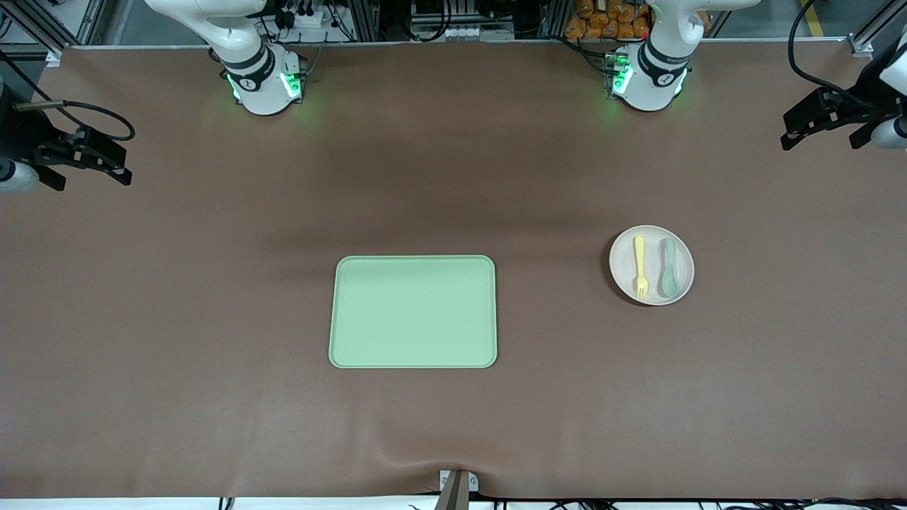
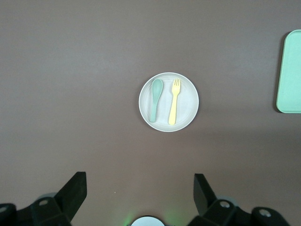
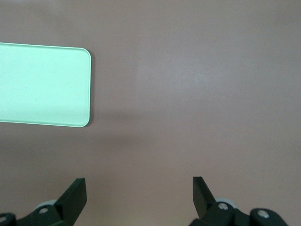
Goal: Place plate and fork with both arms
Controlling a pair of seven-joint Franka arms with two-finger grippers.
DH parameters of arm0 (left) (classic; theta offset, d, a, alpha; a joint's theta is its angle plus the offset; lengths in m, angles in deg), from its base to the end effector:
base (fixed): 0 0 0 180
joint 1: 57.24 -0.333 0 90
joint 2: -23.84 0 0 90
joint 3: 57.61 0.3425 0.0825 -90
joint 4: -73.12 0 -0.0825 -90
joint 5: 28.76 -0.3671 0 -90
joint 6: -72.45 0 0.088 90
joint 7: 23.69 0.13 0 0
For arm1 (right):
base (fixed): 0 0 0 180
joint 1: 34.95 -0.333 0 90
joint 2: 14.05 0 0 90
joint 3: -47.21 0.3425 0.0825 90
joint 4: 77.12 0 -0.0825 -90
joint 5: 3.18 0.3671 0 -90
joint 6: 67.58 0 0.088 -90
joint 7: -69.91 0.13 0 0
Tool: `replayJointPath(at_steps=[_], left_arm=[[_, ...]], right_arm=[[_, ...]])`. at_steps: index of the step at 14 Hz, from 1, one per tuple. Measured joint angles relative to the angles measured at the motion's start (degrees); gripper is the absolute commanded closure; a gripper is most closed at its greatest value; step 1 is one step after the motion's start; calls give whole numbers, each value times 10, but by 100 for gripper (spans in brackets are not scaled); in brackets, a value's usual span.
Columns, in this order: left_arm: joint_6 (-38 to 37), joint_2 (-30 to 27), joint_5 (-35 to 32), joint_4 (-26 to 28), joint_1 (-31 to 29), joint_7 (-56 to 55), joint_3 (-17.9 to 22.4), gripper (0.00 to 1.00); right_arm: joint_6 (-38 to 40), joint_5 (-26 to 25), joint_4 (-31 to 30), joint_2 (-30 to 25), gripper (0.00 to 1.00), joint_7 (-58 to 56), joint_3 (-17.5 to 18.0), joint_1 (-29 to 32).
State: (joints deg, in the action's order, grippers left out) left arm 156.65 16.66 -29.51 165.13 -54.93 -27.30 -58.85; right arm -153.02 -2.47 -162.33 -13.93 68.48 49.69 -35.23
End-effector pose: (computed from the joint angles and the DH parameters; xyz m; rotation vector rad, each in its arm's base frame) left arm 0.4829 -0.0290 0.6674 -3.1252 -0.0039 0.0157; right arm 0.5299 0.0272 0.6576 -3.1270 -0.1159 -0.0028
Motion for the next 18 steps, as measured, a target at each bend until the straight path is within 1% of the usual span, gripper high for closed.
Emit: replayJointPath(at_steps=[7, 12, 15, 18], left_arm=[[-1, 6, 0, -1, -1, 0, 3, 0], [7, 42, 0, 6, -15, 1, 4, 0], [78, 60, 0, 59, -32, 2, 4, 0], [174, 65, 0, 145, -42, 2, 4, 0]], right_arm=[[0, 0, 0, 0, 0, 0, 0, 0], [2, 0, 0, 0, 0, 0, 0, 0], [2, 0, 0, 0, 0, 0, 0, 0], [3, 0, 0, 0, 0, 0, 0, 0]])
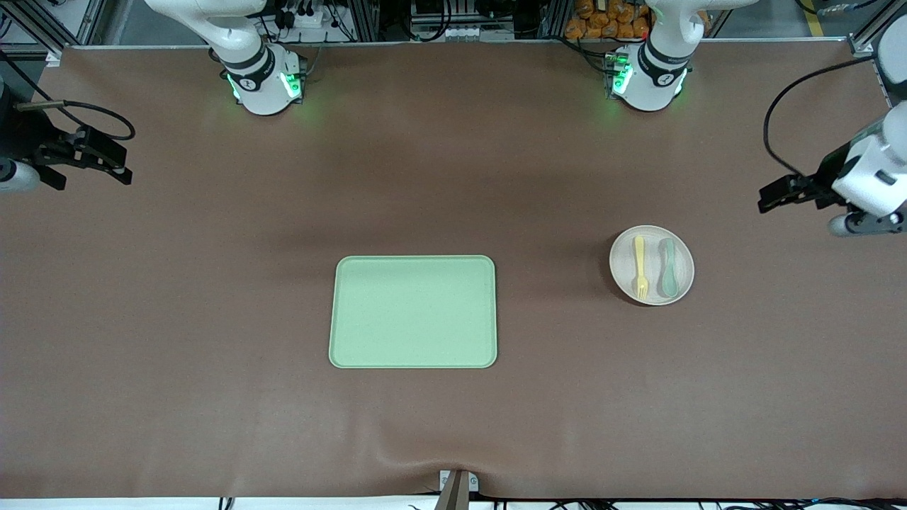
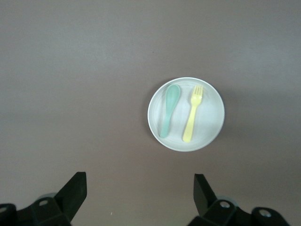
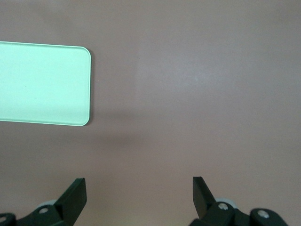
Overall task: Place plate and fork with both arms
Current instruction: 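Reach the left gripper down to the rim of the white plate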
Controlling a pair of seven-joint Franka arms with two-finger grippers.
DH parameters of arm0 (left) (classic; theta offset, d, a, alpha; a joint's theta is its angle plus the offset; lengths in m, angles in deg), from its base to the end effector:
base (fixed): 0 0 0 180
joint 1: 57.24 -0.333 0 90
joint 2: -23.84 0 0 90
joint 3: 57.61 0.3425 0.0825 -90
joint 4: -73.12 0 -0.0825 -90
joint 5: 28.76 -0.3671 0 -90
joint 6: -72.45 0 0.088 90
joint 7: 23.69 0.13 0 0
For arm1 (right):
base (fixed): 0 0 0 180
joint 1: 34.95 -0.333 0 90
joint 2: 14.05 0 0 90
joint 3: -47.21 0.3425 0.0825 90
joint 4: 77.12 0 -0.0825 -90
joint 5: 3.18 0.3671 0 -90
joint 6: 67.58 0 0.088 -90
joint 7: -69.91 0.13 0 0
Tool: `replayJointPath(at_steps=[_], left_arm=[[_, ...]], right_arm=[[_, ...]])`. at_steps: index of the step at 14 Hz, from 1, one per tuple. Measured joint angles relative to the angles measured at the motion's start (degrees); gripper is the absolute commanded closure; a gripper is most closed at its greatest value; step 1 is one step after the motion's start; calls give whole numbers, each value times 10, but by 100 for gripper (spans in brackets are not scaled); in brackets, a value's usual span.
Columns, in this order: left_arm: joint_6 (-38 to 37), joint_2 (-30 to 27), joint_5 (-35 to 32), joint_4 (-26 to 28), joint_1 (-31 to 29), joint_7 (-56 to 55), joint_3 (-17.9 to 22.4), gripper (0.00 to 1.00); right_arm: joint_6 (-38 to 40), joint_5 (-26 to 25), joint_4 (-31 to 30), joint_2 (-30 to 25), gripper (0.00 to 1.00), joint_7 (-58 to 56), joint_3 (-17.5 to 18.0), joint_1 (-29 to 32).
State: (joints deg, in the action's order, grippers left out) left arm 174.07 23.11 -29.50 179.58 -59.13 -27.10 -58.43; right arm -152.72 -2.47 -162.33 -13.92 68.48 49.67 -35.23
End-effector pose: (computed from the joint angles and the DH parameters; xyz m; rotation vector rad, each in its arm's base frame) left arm 0.5322 0.0113 0.5204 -3.1232 -0.1174 0.1117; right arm 0.5293 0.0270 0.6571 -3.1271 -0.1155 0.0057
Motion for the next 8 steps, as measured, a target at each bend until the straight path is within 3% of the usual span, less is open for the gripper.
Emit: replayJointPath(at_steps=[5, 8], left_arm=[[181, 3, 28, 166, -15, 0, 0, 0], [251, 8, 60, 227, -25, 0, 0, 0]], right_arm=[[1, 0, 0, 0, 0, 0, 0, 0], [1, 0, 0, 0, 0, 0, 0, 0]])
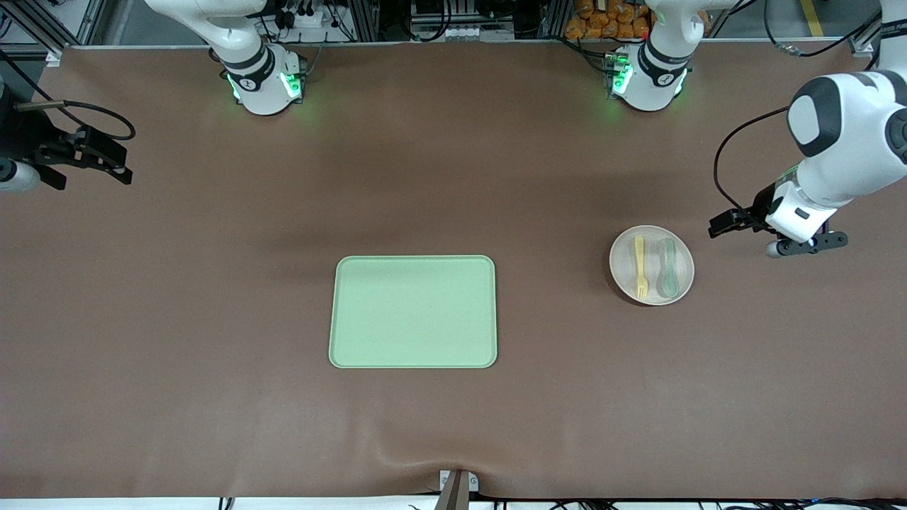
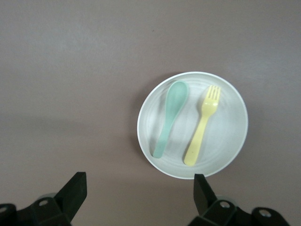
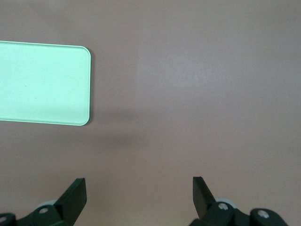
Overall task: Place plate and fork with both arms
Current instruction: 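Reach the left gripper down to the rim of the white plate, then close the left gripper on the plate rim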
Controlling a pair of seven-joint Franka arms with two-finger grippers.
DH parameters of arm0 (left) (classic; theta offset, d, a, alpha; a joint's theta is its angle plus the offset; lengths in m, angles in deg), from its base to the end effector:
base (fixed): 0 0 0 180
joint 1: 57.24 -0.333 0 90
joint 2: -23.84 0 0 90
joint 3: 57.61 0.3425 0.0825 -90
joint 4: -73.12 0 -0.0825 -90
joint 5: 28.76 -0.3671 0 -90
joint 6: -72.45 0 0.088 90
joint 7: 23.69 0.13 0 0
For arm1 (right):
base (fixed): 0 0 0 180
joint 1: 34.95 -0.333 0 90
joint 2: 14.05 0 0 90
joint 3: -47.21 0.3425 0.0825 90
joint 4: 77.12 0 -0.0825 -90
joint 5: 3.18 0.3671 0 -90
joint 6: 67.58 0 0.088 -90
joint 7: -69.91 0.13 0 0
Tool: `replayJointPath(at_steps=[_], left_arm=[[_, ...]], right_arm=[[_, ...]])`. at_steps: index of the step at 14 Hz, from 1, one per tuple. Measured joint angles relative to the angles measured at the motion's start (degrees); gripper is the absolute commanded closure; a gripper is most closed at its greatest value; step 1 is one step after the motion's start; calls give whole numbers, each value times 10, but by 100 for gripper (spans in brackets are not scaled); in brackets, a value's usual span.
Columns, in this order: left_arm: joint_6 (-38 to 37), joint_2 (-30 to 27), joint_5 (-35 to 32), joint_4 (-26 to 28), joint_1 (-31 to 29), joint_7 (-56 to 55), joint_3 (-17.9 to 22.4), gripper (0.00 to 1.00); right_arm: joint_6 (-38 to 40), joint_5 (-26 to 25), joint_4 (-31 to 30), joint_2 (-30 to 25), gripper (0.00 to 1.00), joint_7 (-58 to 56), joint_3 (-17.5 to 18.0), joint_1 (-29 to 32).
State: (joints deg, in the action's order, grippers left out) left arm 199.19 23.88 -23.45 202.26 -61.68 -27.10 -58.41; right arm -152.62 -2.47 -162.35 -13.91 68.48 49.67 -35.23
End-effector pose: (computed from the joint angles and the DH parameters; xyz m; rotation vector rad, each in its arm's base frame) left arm 0.5012 0.0271 0.3740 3.0553 0.2759 -0.0651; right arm 0.5291 0.0270 0.6567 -3.1271 -0.1155 0.0092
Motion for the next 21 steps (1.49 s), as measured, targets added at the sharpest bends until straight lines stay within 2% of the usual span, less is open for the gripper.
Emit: replayJointPath(at_steps=[3, 9, 12, 16, 21], left_arm=[[36, 19, 3, 20, -11, 2, 0, 0], [118, 75, 4, 34, -35, 78, 0, 1], [151, 100, 19, 34, -35, 91, -2, 12], [193, 141, 76, 35, -35, 137, -4, 28], [200, 165, 146, 34, -35, 196, -5, 35]], right_arm=[[0, 0, 0, 0, 0, 0, 0, 0], [1, 0, 0, 0, 0, 0, 0, 0], [1, 0, 0, 0, 0, 0, 0, 0], [1, 0, 0, 0, 0, 0, 0, 0], [2, 0, 0, 0, 0, 0, 0, 0]])
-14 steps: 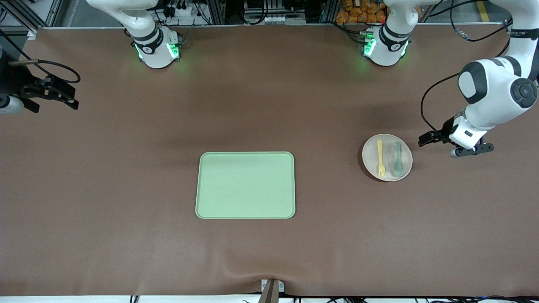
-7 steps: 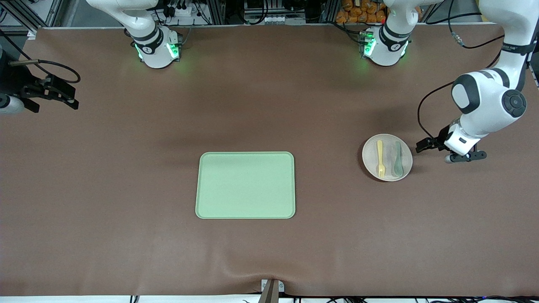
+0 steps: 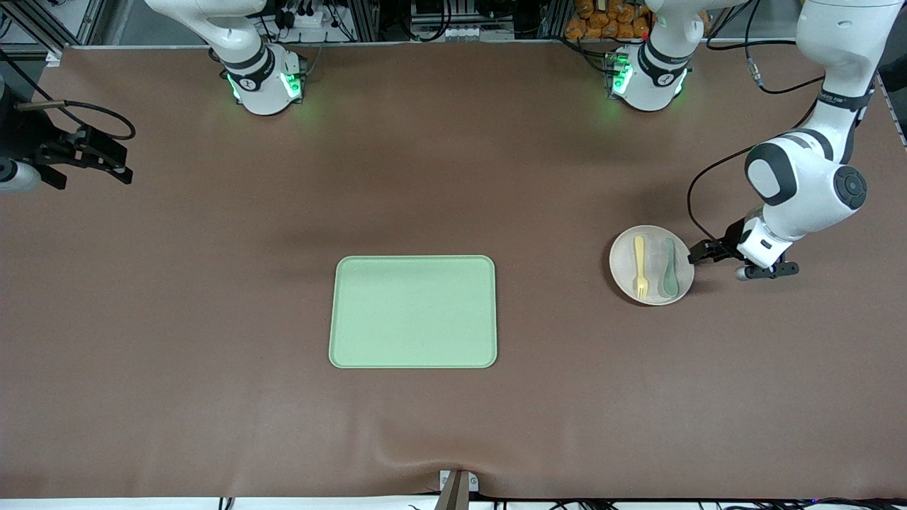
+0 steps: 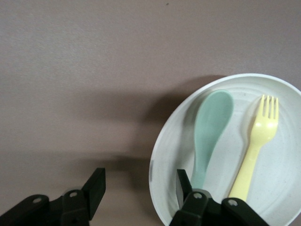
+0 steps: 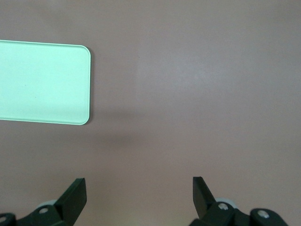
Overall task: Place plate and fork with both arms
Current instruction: 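Close the left gripper on the plate rim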
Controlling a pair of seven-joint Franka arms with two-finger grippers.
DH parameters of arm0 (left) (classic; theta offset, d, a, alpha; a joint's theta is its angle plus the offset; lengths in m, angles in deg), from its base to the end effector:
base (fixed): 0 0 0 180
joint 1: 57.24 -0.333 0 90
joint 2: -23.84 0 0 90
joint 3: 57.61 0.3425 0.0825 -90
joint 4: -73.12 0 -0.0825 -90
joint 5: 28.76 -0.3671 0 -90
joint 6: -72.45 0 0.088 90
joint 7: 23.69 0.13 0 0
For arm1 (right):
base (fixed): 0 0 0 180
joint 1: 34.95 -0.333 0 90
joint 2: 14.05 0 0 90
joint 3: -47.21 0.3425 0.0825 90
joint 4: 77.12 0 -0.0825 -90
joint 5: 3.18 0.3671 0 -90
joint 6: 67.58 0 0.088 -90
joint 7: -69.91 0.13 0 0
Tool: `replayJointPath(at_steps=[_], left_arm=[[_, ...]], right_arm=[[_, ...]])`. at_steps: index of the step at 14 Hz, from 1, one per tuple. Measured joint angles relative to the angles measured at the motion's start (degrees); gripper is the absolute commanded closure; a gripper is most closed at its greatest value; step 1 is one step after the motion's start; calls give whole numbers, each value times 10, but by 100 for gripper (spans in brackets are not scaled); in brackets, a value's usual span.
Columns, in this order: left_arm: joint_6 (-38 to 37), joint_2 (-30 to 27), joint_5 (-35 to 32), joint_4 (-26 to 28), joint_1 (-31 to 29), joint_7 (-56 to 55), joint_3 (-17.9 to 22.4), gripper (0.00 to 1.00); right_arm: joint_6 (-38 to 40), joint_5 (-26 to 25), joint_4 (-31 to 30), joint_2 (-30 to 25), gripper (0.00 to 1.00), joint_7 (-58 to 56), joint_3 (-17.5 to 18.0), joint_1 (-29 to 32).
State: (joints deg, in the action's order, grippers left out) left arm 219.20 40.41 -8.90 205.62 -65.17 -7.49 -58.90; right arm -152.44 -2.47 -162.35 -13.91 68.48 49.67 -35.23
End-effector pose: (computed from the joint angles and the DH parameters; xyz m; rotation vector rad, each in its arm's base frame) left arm 0.5152 0.0606 0.2318 2.9413 0.1894 -0.0034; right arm 0.5287 0.0270 0.6564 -3.1271 -0.1155 0.0141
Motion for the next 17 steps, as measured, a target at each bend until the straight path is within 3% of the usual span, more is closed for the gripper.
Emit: replayJointPath(at_steps=[7, 17], left_arm=[[0, 26, 83, -4, 0, 75, -1, 47], [1, 38, 104, -11, 0, 88, -1, 73]], right_arm=[[1, 0, 0, 0, 0, 0, 0, 0], [1, 0, 0, 0, 0, 0, 0, 0]])
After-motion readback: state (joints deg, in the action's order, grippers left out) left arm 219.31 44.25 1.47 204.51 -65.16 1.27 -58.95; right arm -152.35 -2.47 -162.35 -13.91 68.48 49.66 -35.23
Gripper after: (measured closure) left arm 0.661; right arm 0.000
